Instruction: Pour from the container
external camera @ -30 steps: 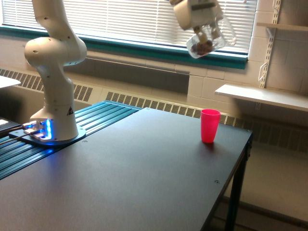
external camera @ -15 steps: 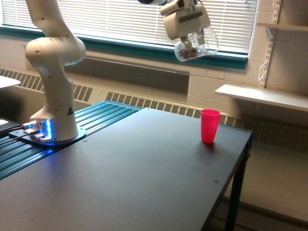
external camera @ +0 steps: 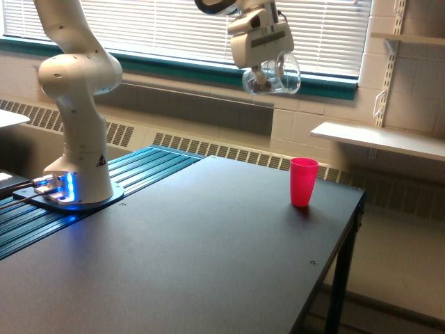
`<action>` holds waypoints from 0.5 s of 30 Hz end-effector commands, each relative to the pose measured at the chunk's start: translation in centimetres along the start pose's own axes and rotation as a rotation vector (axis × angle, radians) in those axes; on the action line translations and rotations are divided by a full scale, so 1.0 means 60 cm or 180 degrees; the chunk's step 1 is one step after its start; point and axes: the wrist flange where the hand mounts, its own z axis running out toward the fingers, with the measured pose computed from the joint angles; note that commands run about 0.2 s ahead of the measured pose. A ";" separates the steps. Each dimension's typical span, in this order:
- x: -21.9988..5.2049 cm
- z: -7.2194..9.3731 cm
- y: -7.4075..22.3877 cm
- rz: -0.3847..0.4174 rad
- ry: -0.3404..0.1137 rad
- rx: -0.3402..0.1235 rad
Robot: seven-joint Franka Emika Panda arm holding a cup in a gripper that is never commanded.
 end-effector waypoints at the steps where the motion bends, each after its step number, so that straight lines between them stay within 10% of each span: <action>1: -0.036 0.023 -0.001 0.0339 -0.0199 -0.0163; 15: -0.075 0.079 -0.025 0.0224 -0.0052 -0.0457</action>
